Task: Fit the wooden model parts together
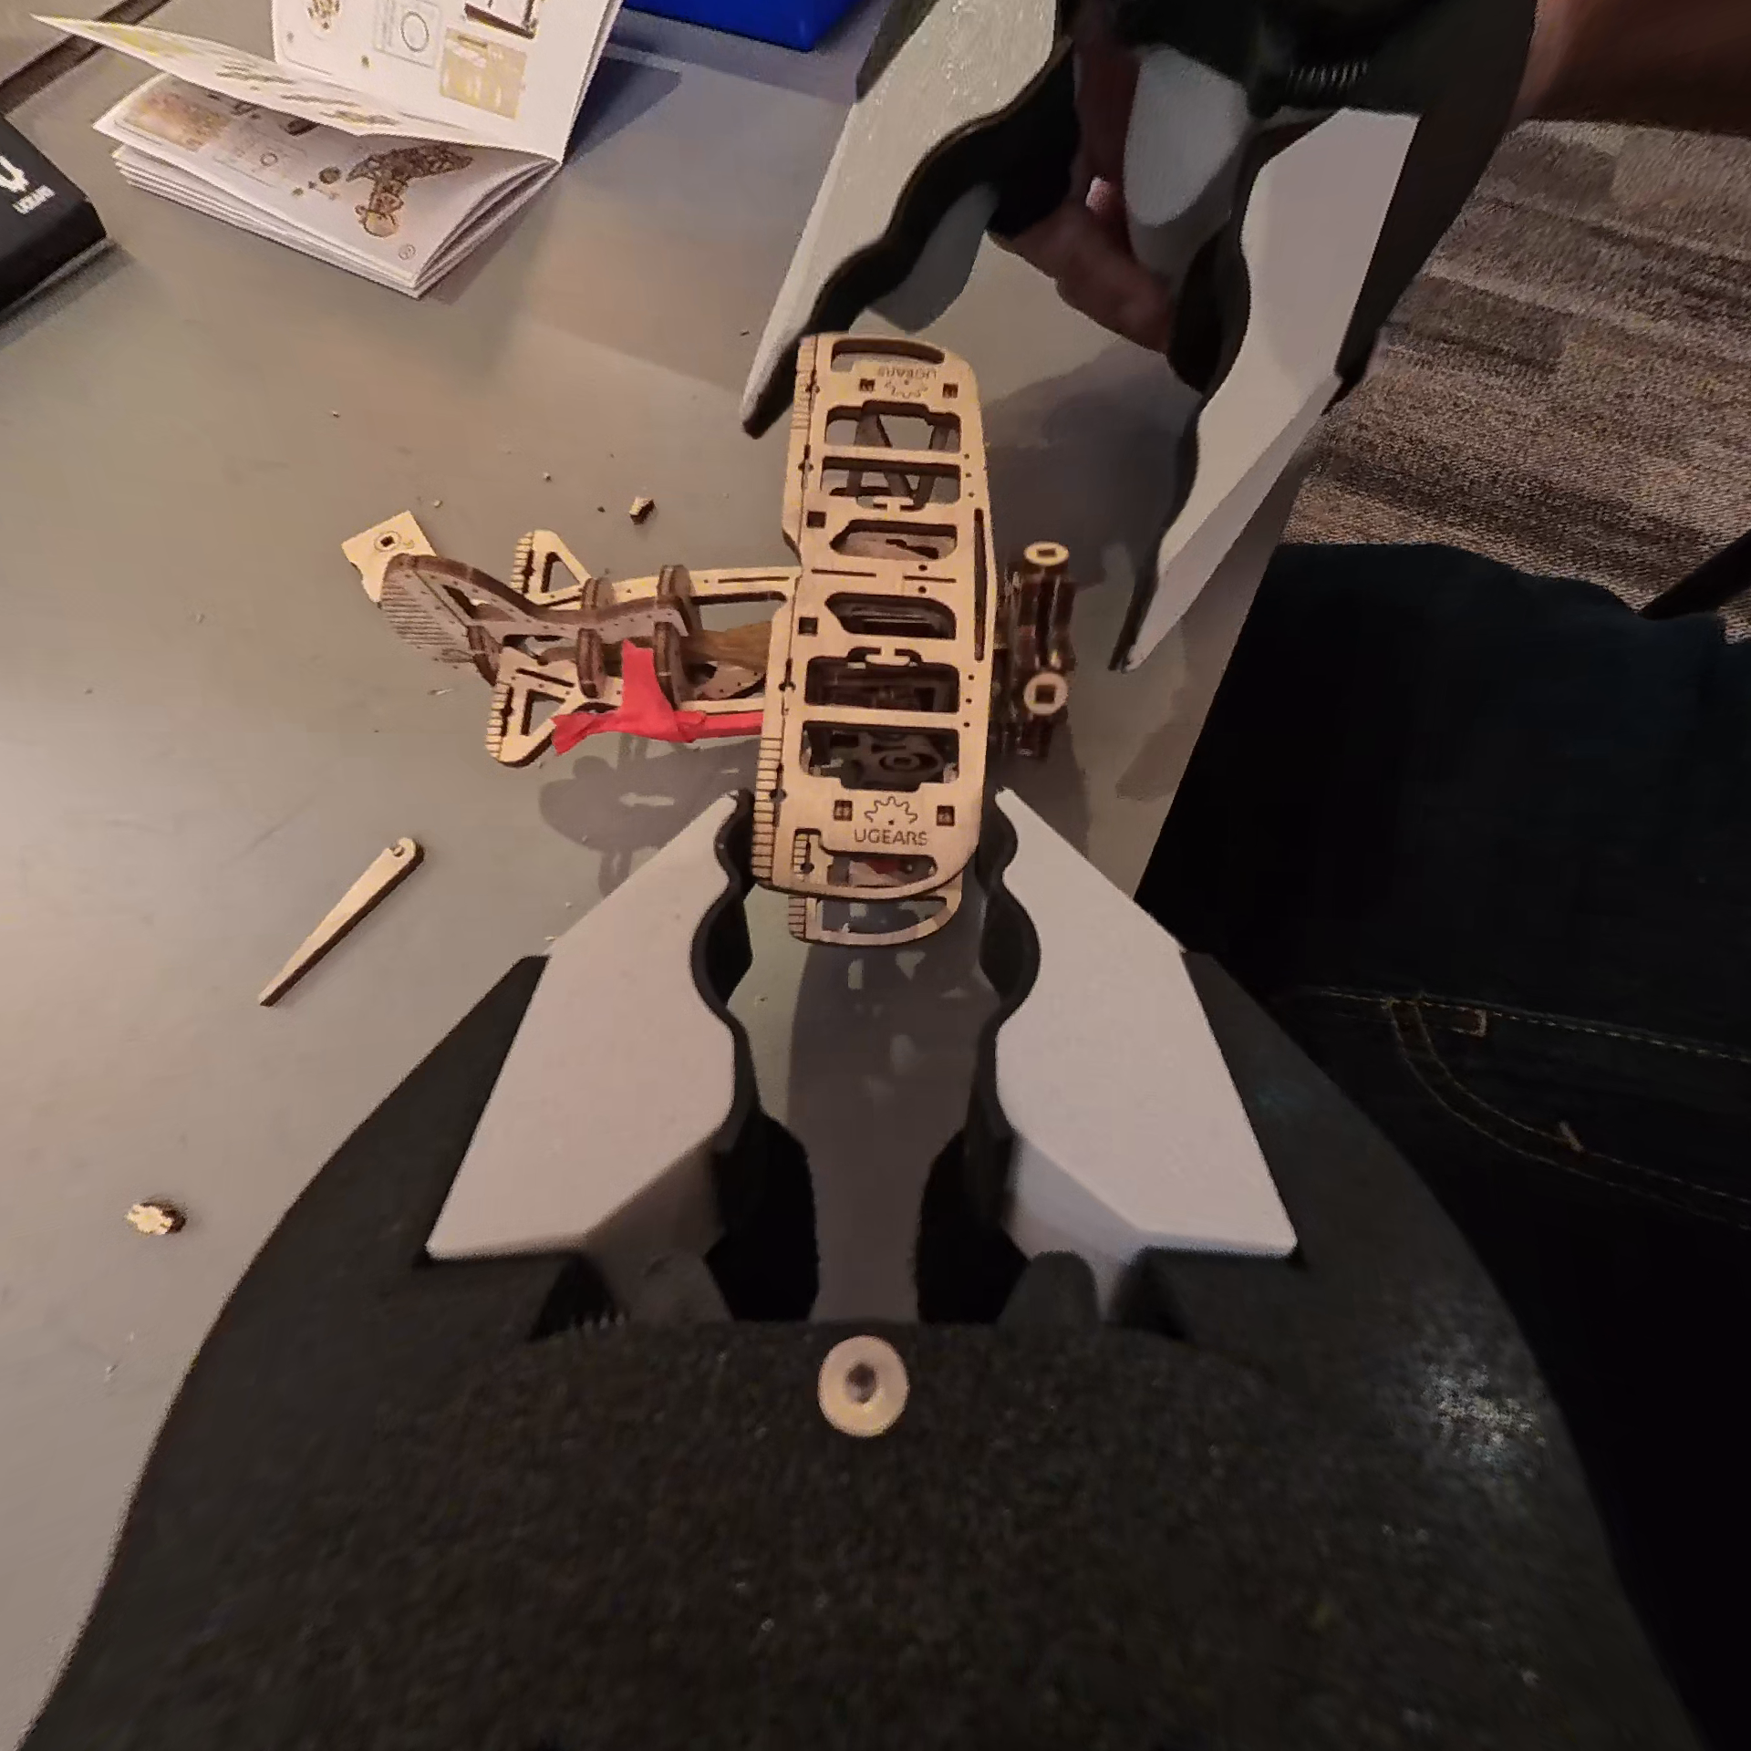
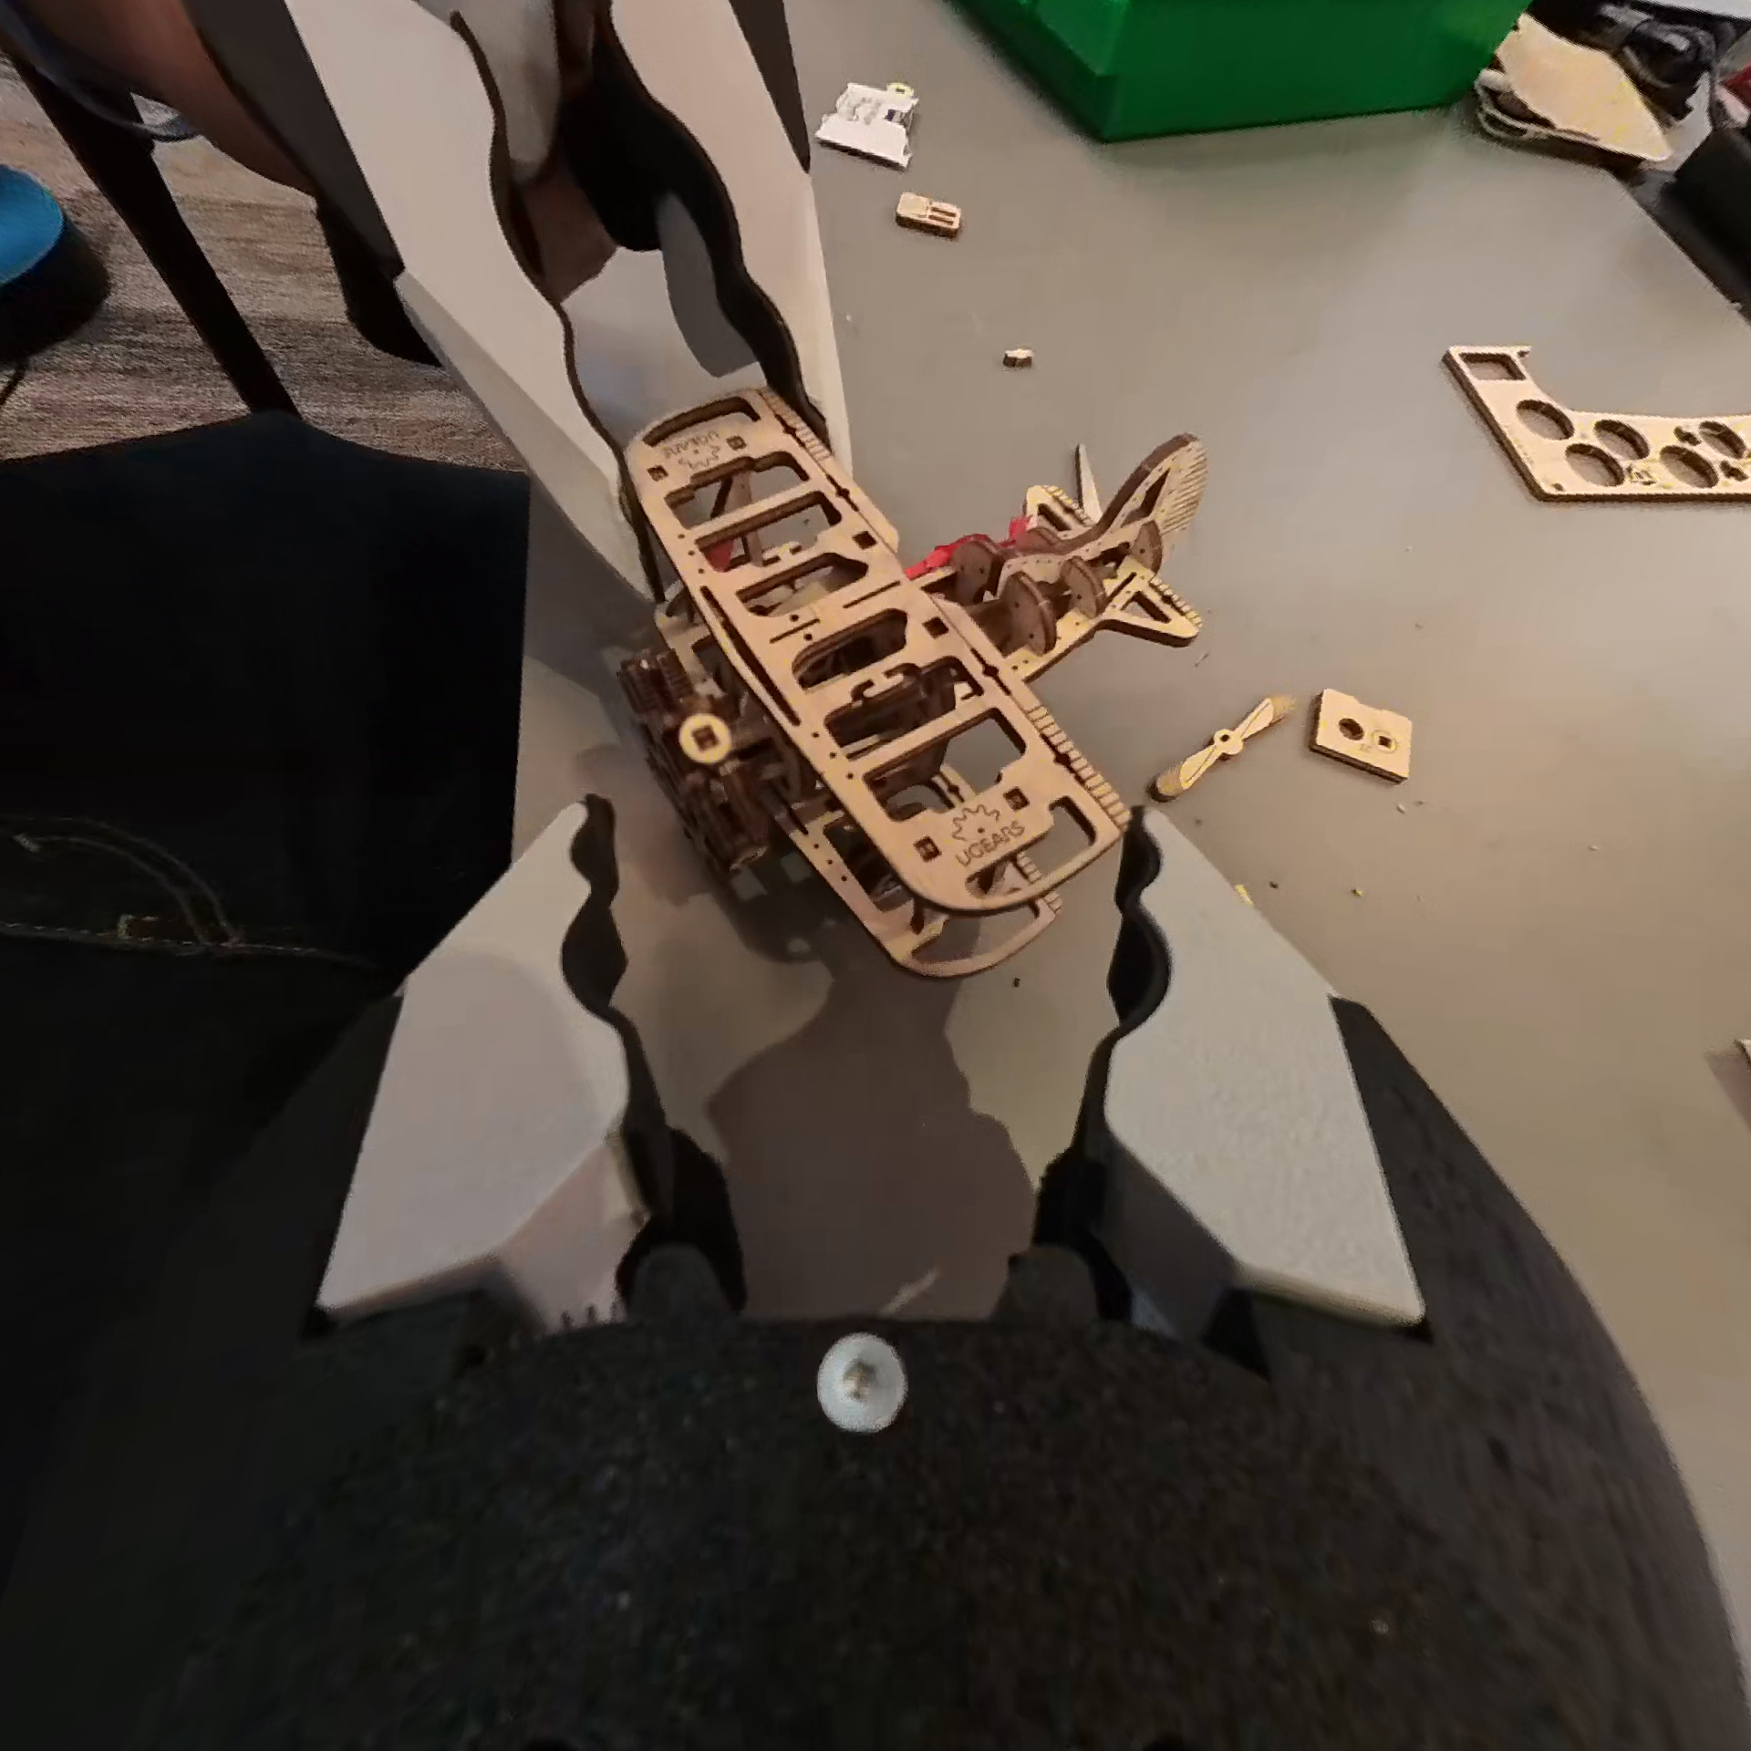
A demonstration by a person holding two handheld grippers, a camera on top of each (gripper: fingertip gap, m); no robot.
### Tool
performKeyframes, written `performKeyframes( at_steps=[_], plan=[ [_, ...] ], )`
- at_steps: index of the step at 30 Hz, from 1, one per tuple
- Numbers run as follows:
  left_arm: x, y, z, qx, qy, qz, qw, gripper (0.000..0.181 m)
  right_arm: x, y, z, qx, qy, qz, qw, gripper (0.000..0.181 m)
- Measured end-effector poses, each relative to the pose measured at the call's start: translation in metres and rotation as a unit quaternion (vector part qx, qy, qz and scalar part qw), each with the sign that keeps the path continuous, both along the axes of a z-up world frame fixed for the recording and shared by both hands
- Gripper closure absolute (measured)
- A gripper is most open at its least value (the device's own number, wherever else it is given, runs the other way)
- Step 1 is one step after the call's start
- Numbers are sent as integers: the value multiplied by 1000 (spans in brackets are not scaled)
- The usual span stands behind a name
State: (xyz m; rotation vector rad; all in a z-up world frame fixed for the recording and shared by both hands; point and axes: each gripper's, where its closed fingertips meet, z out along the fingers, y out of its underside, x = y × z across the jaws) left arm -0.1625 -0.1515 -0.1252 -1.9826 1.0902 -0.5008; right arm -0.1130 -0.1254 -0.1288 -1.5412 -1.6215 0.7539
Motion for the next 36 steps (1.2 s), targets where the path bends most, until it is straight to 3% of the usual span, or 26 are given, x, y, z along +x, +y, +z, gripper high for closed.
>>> performKeyframes(
  at_steps=[8, 20, 25, 28, 32, 36],
  plan=[
    [0, 0, -1, 4, 3, -3, 1000, 137, 0, 9, 9, -28, 59, -20, 998, 87],
    [-1, 0, -1, -1, -2, -6, 1000, 138, 1, 7, -3, -64, 43, -20, 997, 95],
    [-3, 2, -3, -6, -4, -3, 1000, 137, -2, -1, -1, -75, 46, 9, 996, 108],
    [1, -2, -9, -15, 1, -16, 1000, 127, -3, -2, -2, -61, 44, 14, 997, 117],
    [1, 0, -10, -3, 21, -9, 1000, 139, -4, -2, -4, -50, 37, 12, 998, 115],
    [3, 2, -7, -7, 9, 2, 1000, 139, -4, 1, -6, -42, 20, -1, 999, 115]
  ],
)
